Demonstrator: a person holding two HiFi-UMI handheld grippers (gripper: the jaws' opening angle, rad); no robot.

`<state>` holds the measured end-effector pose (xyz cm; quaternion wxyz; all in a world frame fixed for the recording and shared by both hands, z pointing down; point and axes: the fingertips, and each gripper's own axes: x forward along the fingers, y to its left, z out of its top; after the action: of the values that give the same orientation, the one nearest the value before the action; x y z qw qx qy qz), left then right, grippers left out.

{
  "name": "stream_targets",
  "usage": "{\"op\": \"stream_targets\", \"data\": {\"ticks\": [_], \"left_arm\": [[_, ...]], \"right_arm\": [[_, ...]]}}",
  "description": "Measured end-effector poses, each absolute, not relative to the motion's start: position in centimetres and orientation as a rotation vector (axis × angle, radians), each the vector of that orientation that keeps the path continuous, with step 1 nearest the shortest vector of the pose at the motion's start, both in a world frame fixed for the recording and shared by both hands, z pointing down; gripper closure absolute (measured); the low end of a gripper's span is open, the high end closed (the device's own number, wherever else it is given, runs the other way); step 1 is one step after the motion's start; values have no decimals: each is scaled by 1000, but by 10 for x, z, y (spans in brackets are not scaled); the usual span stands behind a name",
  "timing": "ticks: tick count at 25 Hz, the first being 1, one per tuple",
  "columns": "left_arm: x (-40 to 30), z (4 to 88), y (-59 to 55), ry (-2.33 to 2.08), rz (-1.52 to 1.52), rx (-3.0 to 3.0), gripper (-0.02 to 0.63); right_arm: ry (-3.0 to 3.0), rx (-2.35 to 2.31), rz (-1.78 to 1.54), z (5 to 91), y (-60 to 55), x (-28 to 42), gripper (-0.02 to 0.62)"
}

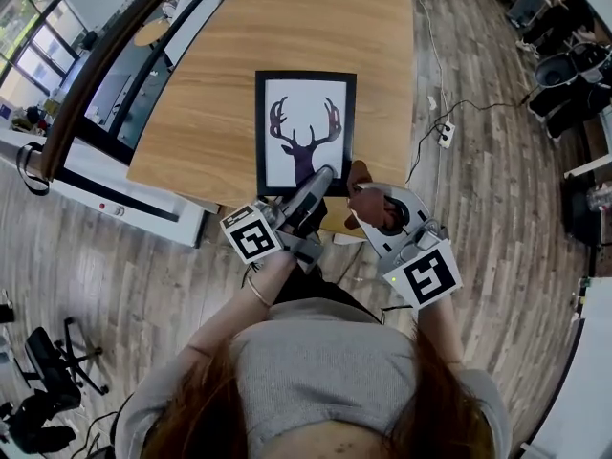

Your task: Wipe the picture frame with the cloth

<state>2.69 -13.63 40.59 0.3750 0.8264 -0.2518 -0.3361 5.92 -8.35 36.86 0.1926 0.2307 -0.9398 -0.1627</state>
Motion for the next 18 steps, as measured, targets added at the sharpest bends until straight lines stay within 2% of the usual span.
{"op": "stream_targets", "data": {"ticks": [8,18], "left_arm": [[17,480,-114,-657,-737,1926,577],[-8,556,-81,-660,-639,1629,577]], "right_arm": [[-2798,927,-275,355,-111,53,549],[-2766,1055,96,402,-105,47,549]]}}
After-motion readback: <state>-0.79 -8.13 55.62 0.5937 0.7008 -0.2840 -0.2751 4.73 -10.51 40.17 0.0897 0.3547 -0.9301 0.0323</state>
